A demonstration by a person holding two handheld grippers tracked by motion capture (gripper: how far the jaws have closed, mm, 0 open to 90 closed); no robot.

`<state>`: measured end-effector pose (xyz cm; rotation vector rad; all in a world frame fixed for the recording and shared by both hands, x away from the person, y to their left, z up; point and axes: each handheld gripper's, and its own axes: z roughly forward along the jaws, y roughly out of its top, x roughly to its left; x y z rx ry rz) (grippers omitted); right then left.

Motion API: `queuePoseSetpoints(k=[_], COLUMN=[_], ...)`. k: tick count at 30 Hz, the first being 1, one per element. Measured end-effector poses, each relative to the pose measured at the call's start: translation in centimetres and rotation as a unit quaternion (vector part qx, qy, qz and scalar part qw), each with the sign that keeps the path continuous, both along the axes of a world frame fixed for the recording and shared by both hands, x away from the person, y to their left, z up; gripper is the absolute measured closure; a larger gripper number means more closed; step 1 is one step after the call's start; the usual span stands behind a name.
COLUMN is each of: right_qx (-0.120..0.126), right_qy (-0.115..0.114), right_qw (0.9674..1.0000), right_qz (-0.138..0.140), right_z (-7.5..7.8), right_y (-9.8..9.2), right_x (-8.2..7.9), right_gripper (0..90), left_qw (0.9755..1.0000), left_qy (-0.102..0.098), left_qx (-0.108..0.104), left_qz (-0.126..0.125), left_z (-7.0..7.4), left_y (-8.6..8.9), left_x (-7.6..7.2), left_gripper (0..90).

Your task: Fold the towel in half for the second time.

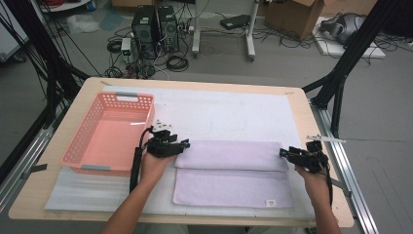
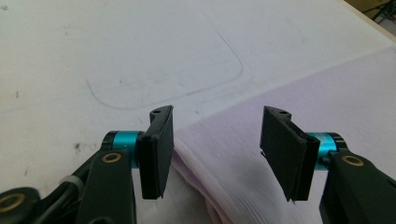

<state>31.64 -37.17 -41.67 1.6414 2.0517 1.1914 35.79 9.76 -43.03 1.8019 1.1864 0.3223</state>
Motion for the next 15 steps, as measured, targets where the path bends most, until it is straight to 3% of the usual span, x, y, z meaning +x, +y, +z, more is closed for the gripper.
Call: queuePoseSetpoints(k=[2, 4, 6, 8, 9, 10, 11, 12, 15], right_qx=[-0.009, -0.028, -0.046, -0.056, -0.063, -0.081, -0.103, -0.103, -0.106], right_qy=[0.010, 0.029, 0.042, 0.049, 0.055, 0.060, 0.065, 0.063, 0.052], right_qw=[0.9999, 0.9992, 0.9979, 0.9970, 0.9962, 0.9945, 0.9921, 0.9922, 0.9925], right_qz=[0.000, 0.008, 0.018, 0.021, 0.025, 0.027, 0.027, 0.033, 0.032], right_z=[0.0, -0.3, -0.7, -1.0, -1.2, -1.3, -1.5, -1.4, -1.2], right_y=[0.5, 1.0, 1.4, 1.7, 1.8, 2.0, 2.2, 2.2, 2.3], right_x=[1.2, 2.4, 3.3, 3.7, 3.8, 3.9, 3.8, 3.8, 3.5], right_gripper=[47.7, 48.7, 50.4, 56.5, 61.5, 70.1, 74.8, 82.7, 84.7], left_qw=[0.9998, 0.9997, 0.9993, 0.9983, 0.9968, 0.9960, 0.9960, 0.9957, 0.9968], left_qy=[0.016, 0.019, 0.031, 0.018, 0.009, 0.005, 0.004, 0.003, 0.001], left_qx=[0.005, 0.006, 0.020, 0.053, 0.077, 0.085, 0.084, 0.087, 0.075], left_qz=[0.007, 0.011, -0.001, -0.016, -0.021, -0.026, -0.029, -0.032, -0.027], left_z=[-0.5, -0.8, -1.4, -1.5, -1.5, -1.5, -1.5, -1.4, -1.0], left_y=[-0.1, -0.1, -0.6, -0.9, -1.0, -1.0, -1.0, -0.9, -0.6], left_x=[0.8, 1.0, 1.2, 1.1, 0.9, 0.9, 0.8, 0.8, 0.6], left_gripper=[45.8, 47.0, 49.4, 56.4, 64.3, 72.0, 77.4, 81.9, 85.6])
